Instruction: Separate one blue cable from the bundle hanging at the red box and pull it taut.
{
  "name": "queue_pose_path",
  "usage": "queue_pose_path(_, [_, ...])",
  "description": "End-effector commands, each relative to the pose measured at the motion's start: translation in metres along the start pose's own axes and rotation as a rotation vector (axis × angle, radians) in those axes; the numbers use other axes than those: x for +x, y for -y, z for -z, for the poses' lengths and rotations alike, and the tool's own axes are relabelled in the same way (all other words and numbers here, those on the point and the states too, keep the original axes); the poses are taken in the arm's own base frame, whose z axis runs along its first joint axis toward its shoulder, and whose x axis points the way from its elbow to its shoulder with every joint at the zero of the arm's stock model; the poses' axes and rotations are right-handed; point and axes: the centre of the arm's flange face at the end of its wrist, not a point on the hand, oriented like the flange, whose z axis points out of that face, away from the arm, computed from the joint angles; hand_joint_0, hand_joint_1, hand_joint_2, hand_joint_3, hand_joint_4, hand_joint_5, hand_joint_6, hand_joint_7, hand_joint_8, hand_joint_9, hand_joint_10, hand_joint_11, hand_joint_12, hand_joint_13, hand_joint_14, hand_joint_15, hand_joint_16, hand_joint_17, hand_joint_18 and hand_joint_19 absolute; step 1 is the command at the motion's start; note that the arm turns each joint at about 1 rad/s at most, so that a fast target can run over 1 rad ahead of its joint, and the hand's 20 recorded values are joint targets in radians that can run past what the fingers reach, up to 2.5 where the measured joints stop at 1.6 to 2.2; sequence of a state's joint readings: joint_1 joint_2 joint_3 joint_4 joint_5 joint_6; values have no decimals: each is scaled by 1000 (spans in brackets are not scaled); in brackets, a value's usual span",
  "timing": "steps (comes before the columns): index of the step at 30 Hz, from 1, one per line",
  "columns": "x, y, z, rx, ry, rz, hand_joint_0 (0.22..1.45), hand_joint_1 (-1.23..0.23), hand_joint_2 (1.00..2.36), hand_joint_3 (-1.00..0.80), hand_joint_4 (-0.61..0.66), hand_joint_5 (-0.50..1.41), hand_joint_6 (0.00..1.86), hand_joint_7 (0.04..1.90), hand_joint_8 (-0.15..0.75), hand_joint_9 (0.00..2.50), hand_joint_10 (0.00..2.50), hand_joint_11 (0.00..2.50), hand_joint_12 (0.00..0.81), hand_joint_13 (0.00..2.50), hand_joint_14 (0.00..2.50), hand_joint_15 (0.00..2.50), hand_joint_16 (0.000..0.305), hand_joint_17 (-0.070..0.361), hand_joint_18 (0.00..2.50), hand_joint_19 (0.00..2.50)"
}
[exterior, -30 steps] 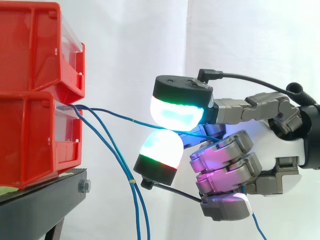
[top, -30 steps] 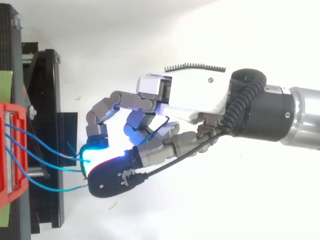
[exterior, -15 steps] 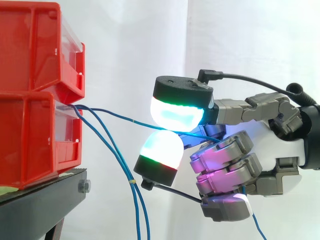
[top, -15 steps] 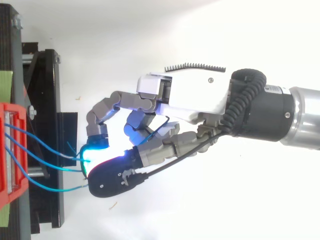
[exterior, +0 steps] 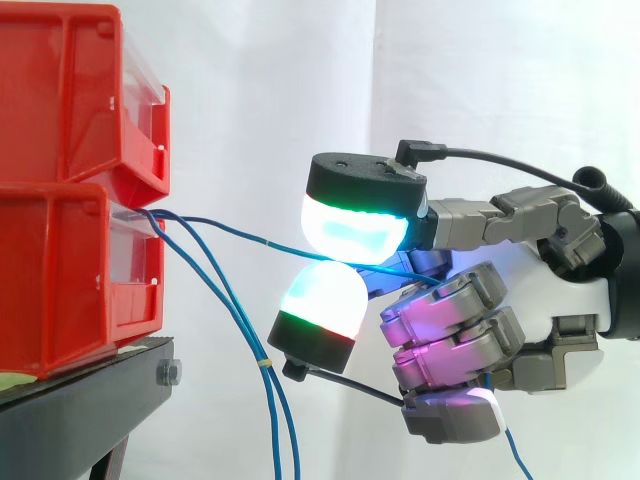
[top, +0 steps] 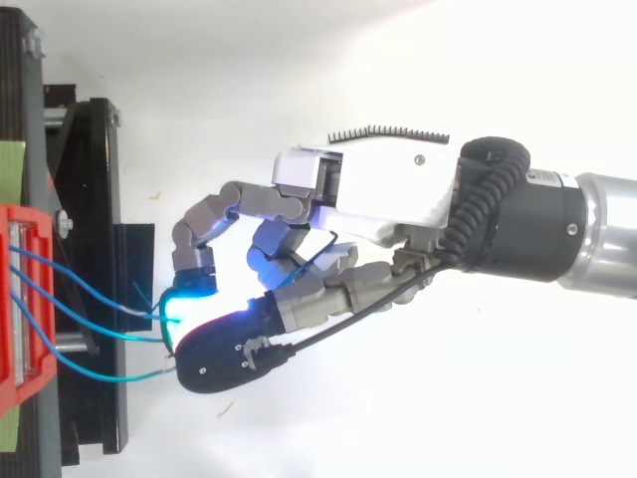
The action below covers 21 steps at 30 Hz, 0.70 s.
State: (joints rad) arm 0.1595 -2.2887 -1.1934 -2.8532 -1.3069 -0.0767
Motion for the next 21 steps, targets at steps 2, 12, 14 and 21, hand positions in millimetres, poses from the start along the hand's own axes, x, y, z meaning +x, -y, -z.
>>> queue_pose_path(2, [0, 0, 0, 0, 0, 0, 731, -709, 1023, -207, 132, -225, 866, 1075, 393, 1075, 1432, 1651, 412, 948, 1664, 1469, 47, 105, 1199, 1252])
queue_pose_path(12, [0, 0, 0, 0, 0, 0, 730, -710, 1024, -204, 133, -225, 865, 1078, 393, 1079, 1426, 1656, 413, 950, 1667, 1455, 47, 105, 1199, 1254])
queue_pose_path(14, [0, 0, 0, 0, 0, 0, 730, -709, 1024, -206, 132, -225, 866, 1078, 397, 1082, 1418, 1676, 411, 951, 1654, 1469, 47, 105, 1199, 1252])
queue_pose_path(21, [0, 0, 0, 0, 0, 0, 730, -710, 1024, -206, 134, -225, 865, 1086, 393, 1080, 1421, 1668, 413, 951, 1661, 1458, 47, 105, 1201, 1251])
